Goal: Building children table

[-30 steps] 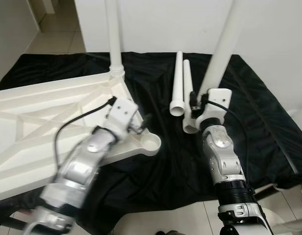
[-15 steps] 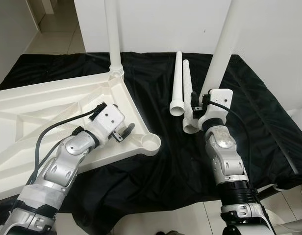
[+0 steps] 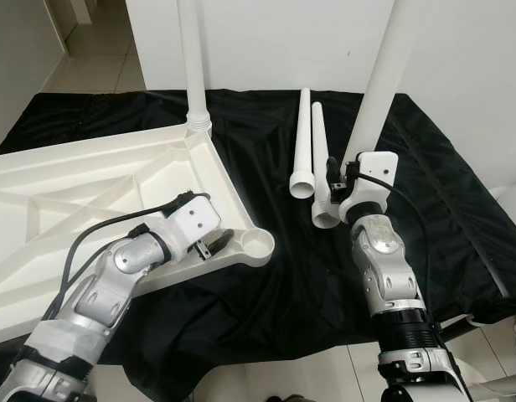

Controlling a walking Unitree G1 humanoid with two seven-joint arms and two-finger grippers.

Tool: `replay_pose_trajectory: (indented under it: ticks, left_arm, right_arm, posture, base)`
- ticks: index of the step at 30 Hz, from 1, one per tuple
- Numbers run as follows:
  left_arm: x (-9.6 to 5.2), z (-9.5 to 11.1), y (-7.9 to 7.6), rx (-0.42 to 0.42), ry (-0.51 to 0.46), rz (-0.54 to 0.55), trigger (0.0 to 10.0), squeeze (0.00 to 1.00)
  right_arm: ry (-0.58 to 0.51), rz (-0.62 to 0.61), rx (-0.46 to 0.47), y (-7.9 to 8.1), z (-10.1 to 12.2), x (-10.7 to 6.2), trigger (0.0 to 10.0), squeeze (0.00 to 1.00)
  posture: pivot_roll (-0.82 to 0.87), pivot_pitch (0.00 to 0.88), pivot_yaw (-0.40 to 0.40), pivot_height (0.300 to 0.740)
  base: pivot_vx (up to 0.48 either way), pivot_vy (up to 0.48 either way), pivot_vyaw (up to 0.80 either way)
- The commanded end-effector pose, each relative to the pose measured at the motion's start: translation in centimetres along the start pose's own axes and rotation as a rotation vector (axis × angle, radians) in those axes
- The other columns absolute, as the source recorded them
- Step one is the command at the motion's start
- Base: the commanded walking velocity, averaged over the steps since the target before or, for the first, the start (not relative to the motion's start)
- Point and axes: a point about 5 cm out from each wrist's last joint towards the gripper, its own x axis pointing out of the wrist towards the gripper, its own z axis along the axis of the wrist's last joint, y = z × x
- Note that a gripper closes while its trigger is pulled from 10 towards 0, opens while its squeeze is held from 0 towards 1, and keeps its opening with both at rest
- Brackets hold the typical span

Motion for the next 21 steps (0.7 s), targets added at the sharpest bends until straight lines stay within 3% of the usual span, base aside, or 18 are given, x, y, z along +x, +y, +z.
replay_pose_trajectory:
  ticks: [1,15,21]
  left_arm:
    - [-0.2,-0.7,-0.4,0.026,0.032,-0.033,10.0,0.0]
    - [1.3,-0.7,0.1,0.12,0.075,-0.014,10.0,0.0]
    - [3.2,0.9,0.1,0.121,0.018,-0.005,10.0,0.0]
  right_arm:
    - [-0.006,-0.009,0.0,-0.2,0.2,-0.1,10.0,0.0]
    - [-0.01,-0.025,-0.006,-0.5,0.4,0.2,10.0,0.0]
    - [-0.015,-0.028,-0.01,-0.4,0.6,0.3,10.0,0.0]
  posture:
    - [0.04,0.082,-0.043,0.74]
    - [0.03,0.098,-0.034,0.74]
    - [0.02,0.098,-0.029,0.74]
  base:
    - [0.0,0.0,0.0]
    - [0.0,0.0,0.0]
    - [0.0,0.0,0.0]
